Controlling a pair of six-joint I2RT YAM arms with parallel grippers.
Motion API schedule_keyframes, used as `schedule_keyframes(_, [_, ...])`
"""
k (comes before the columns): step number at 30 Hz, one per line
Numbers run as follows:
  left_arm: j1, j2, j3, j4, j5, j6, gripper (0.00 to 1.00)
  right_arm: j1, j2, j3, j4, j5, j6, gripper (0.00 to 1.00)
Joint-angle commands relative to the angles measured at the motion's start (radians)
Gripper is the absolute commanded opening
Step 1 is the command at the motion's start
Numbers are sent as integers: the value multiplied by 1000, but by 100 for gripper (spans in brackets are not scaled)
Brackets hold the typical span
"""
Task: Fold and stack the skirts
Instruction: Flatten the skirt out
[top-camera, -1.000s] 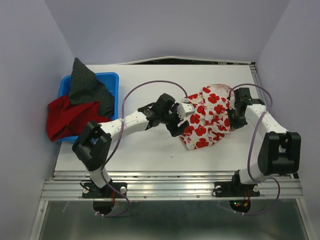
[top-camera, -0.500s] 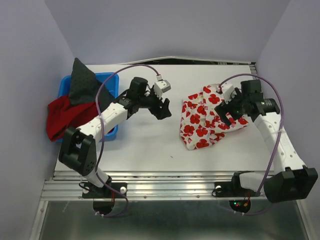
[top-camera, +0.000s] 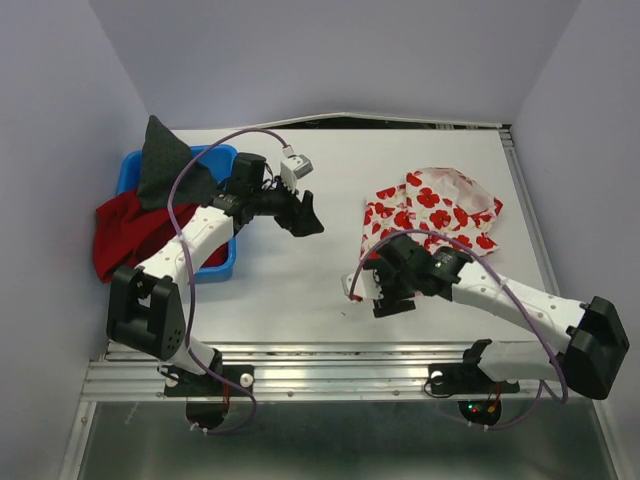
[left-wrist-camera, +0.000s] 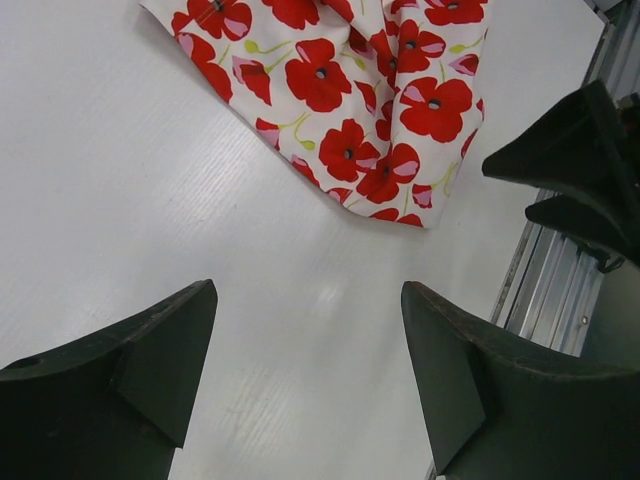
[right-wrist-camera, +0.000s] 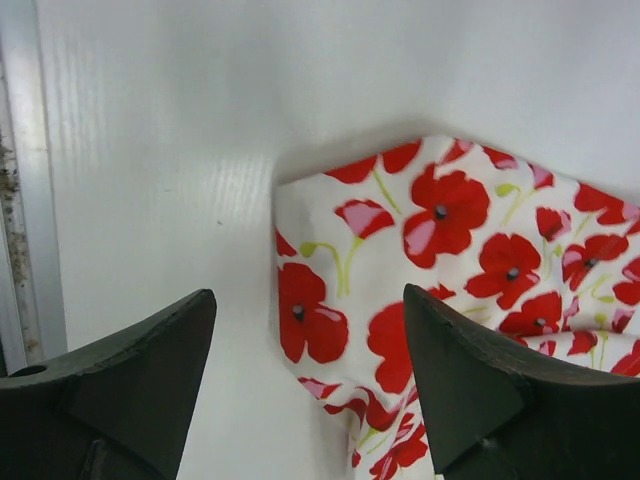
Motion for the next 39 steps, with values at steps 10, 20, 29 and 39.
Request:
schedule_keyframes(10, [33, -93, -71, 15, 39, -24, 87, 140, 185, -172, 307, 257, -225, 77])
schedule_keyframes(20, [47, -145, -139, 40, 26, -16, 87, 149, 268, -227, 514, 386, -286, 40])
schedule_keyframes(29, [52, -244, -194, 118, -28, 14, 86, 170, 243, 347, 159, 301, 77, 1])
schedule_keyframes(39, [84, -393, -289, 218, -34, 21, 86, 170, 144, 707, -43, 331, 212, 1])
